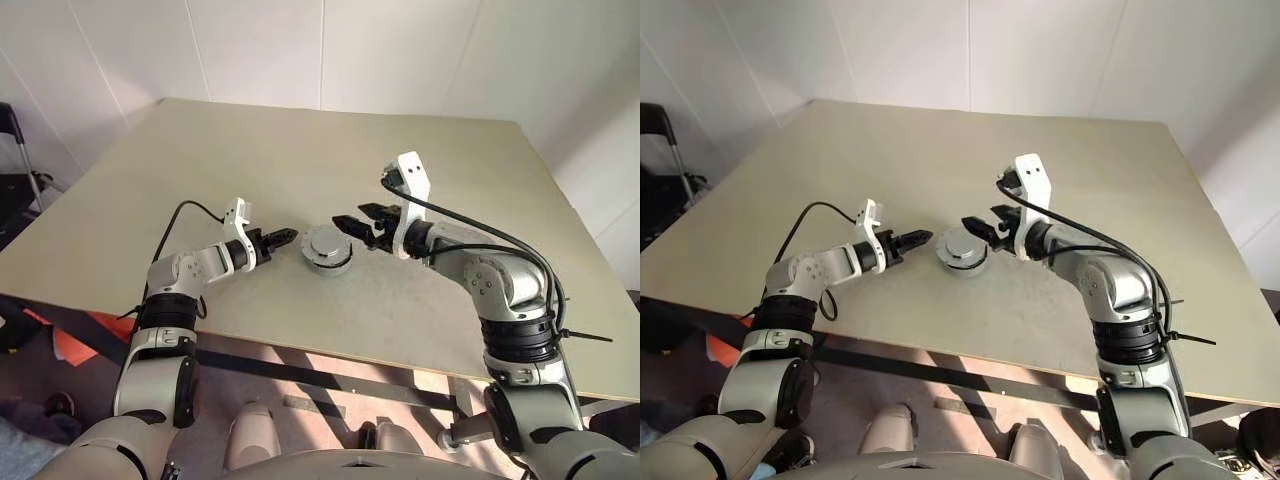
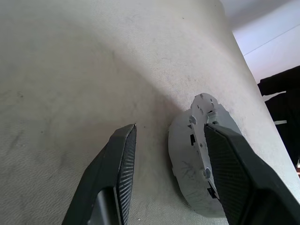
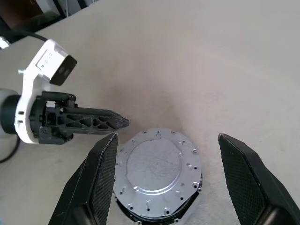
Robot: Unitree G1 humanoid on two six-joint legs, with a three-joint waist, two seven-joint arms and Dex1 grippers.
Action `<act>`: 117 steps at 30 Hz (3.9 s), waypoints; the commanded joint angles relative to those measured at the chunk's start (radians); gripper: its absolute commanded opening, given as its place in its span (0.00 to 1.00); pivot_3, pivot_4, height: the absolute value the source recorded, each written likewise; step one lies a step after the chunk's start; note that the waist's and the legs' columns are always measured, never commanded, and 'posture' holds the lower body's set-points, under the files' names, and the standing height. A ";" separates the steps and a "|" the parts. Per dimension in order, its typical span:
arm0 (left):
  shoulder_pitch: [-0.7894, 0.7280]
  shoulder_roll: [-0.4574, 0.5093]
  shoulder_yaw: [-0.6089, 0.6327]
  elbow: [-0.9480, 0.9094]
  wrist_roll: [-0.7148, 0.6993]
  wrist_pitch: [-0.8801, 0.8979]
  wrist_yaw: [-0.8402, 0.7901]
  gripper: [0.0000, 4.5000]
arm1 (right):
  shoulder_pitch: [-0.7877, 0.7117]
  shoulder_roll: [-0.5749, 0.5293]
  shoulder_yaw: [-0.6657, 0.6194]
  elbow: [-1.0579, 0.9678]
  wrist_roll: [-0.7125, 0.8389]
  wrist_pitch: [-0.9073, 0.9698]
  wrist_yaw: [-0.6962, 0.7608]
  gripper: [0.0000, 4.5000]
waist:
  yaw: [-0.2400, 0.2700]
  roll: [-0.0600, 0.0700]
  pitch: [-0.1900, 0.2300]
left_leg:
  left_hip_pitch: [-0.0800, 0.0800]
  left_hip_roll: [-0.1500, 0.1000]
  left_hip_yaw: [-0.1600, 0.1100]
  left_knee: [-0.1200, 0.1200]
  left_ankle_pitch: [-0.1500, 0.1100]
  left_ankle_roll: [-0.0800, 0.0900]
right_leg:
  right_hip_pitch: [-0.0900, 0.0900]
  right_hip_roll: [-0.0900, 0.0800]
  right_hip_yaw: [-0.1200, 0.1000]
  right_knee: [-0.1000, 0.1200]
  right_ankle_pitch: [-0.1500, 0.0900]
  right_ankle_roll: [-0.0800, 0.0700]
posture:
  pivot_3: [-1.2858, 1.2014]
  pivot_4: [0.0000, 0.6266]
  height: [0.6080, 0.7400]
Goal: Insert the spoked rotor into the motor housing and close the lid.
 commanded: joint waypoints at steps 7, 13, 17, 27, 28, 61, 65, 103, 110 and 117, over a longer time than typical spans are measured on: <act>-0.019 0.032 0.026 -0.043 -0.014 -0.013 -0.028 0.54 | -0.033 0.073 0.190 0.301 -0.247 -0.375 0.089 0.99 | -0.008 -0.001 0.000 | -0.003 0.000 0.000 0.002 -0.001 0.001 | -0.002 0.000 0.000 0.001 0.000 0.000 | 0.52 0.00 1.00; 0.014 0.036 0.046 -0.077 -0.021 -0.009 -0.010 0.54 | -0.060 0.101 0.193 0.370 -0.295 -0.407 0.125 0.99 | -0.007 -0.001 0.000 | -0.005 0.000 0.000 0.003 -0.002 0.003 | -0.003 0.000 -0.001 0.000 0.000 -0.001 | 0.52 0.00 1.00; 0.020 0.037 0.056 -0.086 -0.020 -0.008 -0.003 0.54 | -0.048 0.112 0.196 0.436 -0.318 -0.393 0.138 0.99 | -0.007 -0.001 0.000 | -0.005 0.000 0.000 0.004 -0.002 0.004 | -0.002 0.000 -0.001 0.001 0.000 -0.001 | 0.52 0.00 1.00; 0.016 0.042 0.061 -0.083 -0.016 -0.008 0.000 0.54 | -0.030 0.104 0.148 0.407 -0.301 -0.359 0.153 0.72 | -0.007 -0.001 0.000 | 0.003 0.000 0.000 0.004 -0.004 0.007 | 0.005 0.000 -0.001 0.001 0.000 -0.001 | 0.52 0.00 1.00; 0.014 0.042 0.061 -0.081 -0.016 -0.009 0.000 0.54 | -0.031 0.099 0.139 0.387 -0.296 -0.348 0.154 0.70 | -0.006 -0.001 0.000 | 0.003 0.000 0.000 0.004 -0.004 0.007 | 0.005 0.000 -0.001 0.001 0.000 -0.001 | 0.52 0.00 1.00; 0.025 0.033 0.058 -0.083 -0.015 -0.012 0.002 0.54 | -0.036 0.076 0.103 0.349 -0.279 -0.227 0.207 0.70 | -0.008 -0.002 0.001 | 0.003 0.000 0.000 0.003 -0.004 0.007 | 0.004 0.000 -0.001 0.000 0.000 -0.001 | 0.52 0.00 1.00; 0.027 0.031 0.055 -0.086 -0.014 -0.010 0.002 0.54 | -0.045 0.077 0.092 0.358 -0.277 -0.195 0.201 0.70 | -0.008 -0.002 0.001 | 0.002 0.000 0.000 0.003 -0.004 0.007 | 0.004 0.000 -0.001 0.000 0.000 -0.001 | 0.52 0.00 1.00; 0.034 0.025 0.050 -0.090 -0.012 -0.006 0.001 0.54 | -0.027 0.064 0.073 0.318 -0.245 -0.258 0.249 0.70 | -0.007 -0.002 0.001 | -0.008 0.000 0.000 0.003 -0.003 0.005 | -0.006 0.000 -0.002 -0.001 0.000 -0.002 | 0.52 0.00 1.00; 0.035 0.024 0.048 -0.086 -0.011 -0.009 0.001 0.54 | -0.031 0.050 0.059 0.320 -0.246 -0.256 0.252 0.70 | -0.006 -0.002 0.001 | -0.008 0.000 0.000 0.003 -0.003 0.005 | -0.005 0.000 -0.001 0.000 0.000 -0.002 | 0.52 0.00 1.00; 0.034 0.023 0.045 -0.086 -0.010 -0.008 0.000 0.54 | -0.040 0.062 0.050 0.348 -0.253 -0.253 0.218 0.70 | -0.006 -0.002 0.001 | -0.008 0.000 0.000 0.003 -0.002 0.004 | -0.005 0.000 -0.002 0.000 0.000 -0.002 | 0.52 0.00 1.00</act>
